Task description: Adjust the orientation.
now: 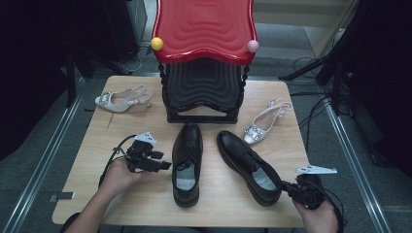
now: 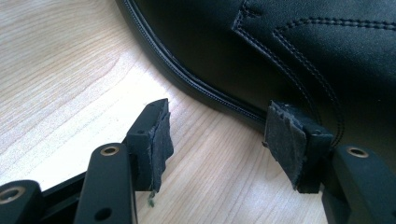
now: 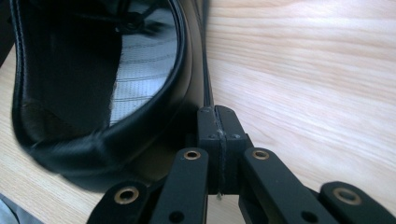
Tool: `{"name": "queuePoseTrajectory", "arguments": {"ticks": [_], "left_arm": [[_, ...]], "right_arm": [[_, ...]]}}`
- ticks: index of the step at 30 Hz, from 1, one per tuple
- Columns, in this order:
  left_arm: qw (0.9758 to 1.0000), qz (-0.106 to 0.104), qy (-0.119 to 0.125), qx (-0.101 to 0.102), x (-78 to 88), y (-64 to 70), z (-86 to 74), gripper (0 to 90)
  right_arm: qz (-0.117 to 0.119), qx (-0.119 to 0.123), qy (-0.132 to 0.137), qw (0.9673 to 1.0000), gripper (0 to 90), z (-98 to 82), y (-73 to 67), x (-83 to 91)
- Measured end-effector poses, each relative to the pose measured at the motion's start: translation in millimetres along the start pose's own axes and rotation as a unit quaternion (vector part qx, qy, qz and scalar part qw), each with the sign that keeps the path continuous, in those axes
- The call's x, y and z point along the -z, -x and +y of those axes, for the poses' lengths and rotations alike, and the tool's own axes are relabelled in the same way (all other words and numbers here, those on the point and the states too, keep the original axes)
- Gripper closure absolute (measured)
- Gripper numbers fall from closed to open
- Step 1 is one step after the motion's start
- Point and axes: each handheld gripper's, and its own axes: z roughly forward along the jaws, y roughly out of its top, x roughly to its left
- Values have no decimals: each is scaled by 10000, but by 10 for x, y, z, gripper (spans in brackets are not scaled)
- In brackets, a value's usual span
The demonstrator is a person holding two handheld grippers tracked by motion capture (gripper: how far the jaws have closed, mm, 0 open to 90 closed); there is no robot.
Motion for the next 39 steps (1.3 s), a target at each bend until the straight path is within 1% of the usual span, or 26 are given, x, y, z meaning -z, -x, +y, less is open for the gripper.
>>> {"name": "queuePoseTrajectory", "arguments": {"ticks": [2, 3, 11, 16, 18, 20, 23, 26, 30, 31, 39], "left_arm": [[10000, -1, -15, -15, 1, 1, 0, 408], [10000, -7, -6, -3, -1, 4, 0, 408], [10000, 12, -31, -10, -13, 11, 3, 408], [10000, 2, -18, 2, -12, 7, 2, 409], [10000, 6, -24, -3, -13, 9, 3, 409], [10000, 4, -33, -29, -14, 10, 4, 409], [10000, 5, -25, -26, -11, 12, 4, 409], [10000, 2, -25, -8, -13, 11, 4, 409], [10000, -16, -52, -44, -17, 15, 5, 409], [10000, -15, -49, -43, -18, 17, 5, 409], [10000, -19, -48, -42, -19, 18, 6, 409]], "right_arm": [[34, 98, -11, 9999, 900, 20, -51, -36], [46, 104, -1, 9999, 900, 25, -61, -43], [422, 203, 118, 9988, 900, 93, -145, -145], [470, 343, 127, 9982, 900, 152, -243, -224], [503, 390, 135, 9979, 900, 166, -283, -248], [592, 395, 134, 9974, 900, 184, -319, -273], [619, 485, 140, 9968, 900, 211, -387, -308], [666, 532, 152, 9962, 900, 235, -434, -341], [789, 522, 160, 9954, 900, 265, -497, -383], [802, 569, 176, 9950, 900, 273, -513, -395], [944, 669, 154, 9932, 900, 318, -628, -462]]}}
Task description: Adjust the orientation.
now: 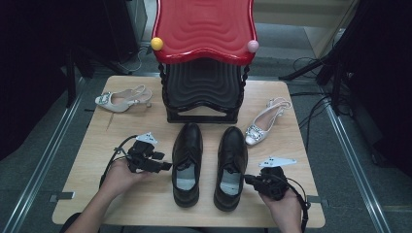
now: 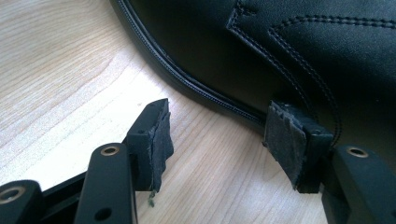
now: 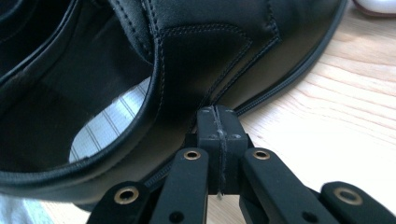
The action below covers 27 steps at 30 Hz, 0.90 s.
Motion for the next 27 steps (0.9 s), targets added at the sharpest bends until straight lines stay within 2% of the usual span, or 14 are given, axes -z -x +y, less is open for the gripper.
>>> {"name": "queuePoseTrajectory", "arguments": {"ticks": [7, 17, 20, 24, 27], "left_arm": [[10000, -28, 25, 34, 6, -3, 0, 410], [10000, -25, 23, 23, -2, 1, 3, 411], [10000, -1, 88, 47, 16, -11, 1, 413], [9998, 19, 189, 116, 13, -49, 8, 427], [9994, 82, 296, 155, -13, -94, 16, 450]], "right_arm": [[148, 51, -7, 9999, 900, 44, -78, -80], [244, 127, -30, 9996, 900, 80, -151, -141], [194, 94, 39, 9998, 900, 91, -100, -109], [47, -218, 169, 9996, 900, 128, 110, -94], [-47, -333, 260, 9991, 900, 189, 220, -115]]}}
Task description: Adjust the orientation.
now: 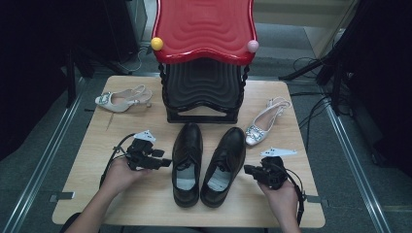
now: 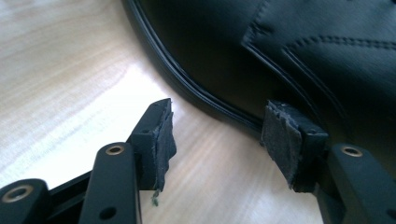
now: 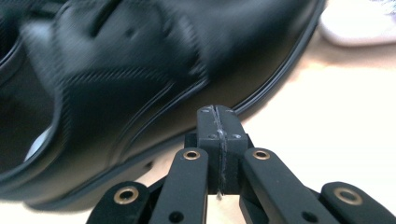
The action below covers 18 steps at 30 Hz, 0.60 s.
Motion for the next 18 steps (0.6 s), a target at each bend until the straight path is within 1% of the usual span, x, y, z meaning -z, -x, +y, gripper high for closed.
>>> {"name": "queuePoseTrajectory", "arguments": {"ticks": [1, 2, 4, 5, 6, 7, 8, 9, 10, 13, 18], "left_arm": [[10000, 35, 32, 10, -10, -19, 2, 460], [10000, 39, 51, 18, -19, -36, 4, 485], [9999, 55, 93, 30, -36, -55, 9, 536], [9999, 75, 82, 25, -40, -59, 13, 569], [9999, 115, -8, 6, -45, -58, 31, 609], [9999, 138, -37, -29, -49, -50, 46, 657], [9999, 122, 27, -55, -54, -43, 53, 692], [9999, 96, 50, -71, -55, -40, 61, 726], [9999, 73, 65, -41, -60, -32, 69, 745], [10000, 73, 48, -39, -69, -3, 70, 763], [9999, 142, 62, -17, -37, 15, 11, 753]], "right_arm": [[-39, -11, 14, 10000, 900, 27, 20, -17], [-70, 9, 26, 10000, 900, 52, 40, -41], [-87, -31, -4, 10000, 900, 100, 81, -115], [-100, -24, -51, 9999, 900, 113, 91, -141], [-110, -22, -116, 9999, 900, 127, 99, -179], [-146, 13, -160, 9998, 900, 138, 101, -215], [-172, 47, -227, 9996, 900, 148, 98, -246], [-186, 71, -236, 9995, 900, 153, 95, -267], [-183, 90, -248, 9995, 900, 158, 95, -273], [-132, 68, -243, 9996, 900, 163, 105, -285], [-80, 119, -243, 9996, 900, 209, 99, -337]]}}
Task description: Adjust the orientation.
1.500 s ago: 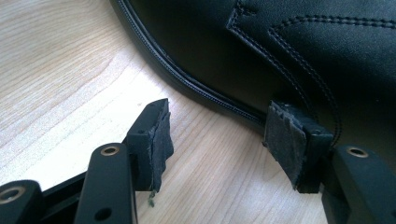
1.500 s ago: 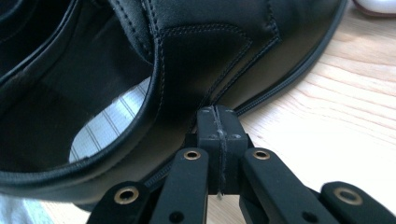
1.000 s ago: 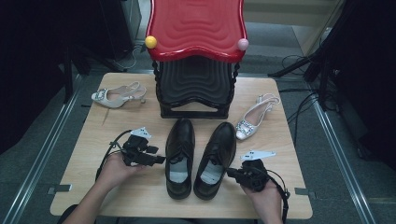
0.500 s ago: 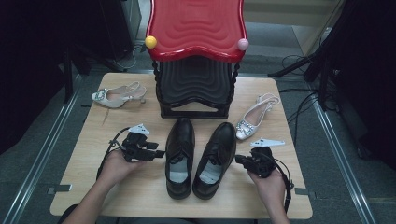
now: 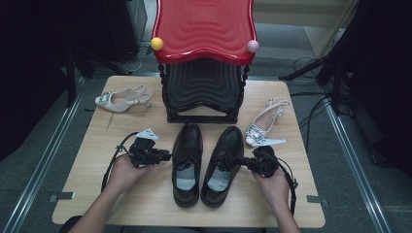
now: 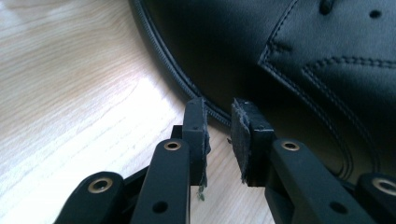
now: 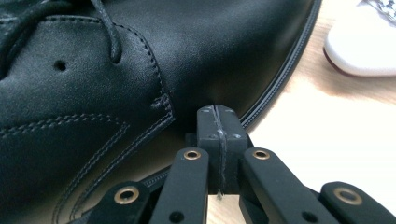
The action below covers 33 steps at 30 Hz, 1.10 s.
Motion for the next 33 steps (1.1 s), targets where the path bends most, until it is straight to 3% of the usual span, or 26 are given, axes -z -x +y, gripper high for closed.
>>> {"name": "queuePoseTrajectory", "arguments": {"ticks": [9, 15, 25, 29, 33], "left_arm": [[9999, -54, 31, 135, 38, 30, -79, 776], [10000, -57, 10, 39, 46, 89, -114, 784], [9998, -190, 8, 51, -5, 78, -94, 826], [9997, -217, -142, -27, -78, 121, -82, 838], [9995, -257, -151, 43, -83, 128, -73, 858]], "right_arm": [[85, 107, -11, 9999, 900, 98, -39, -96], [83, 158, -27, 9998, 900, 141, -45, -130], [180, 168, -123, 9996, 900, 34, -79, -23], [172, 196, -179, 9995, 900, -10, -151, -16], [178, 136, -180, 9996, 900, 2, -162, -36]]}}
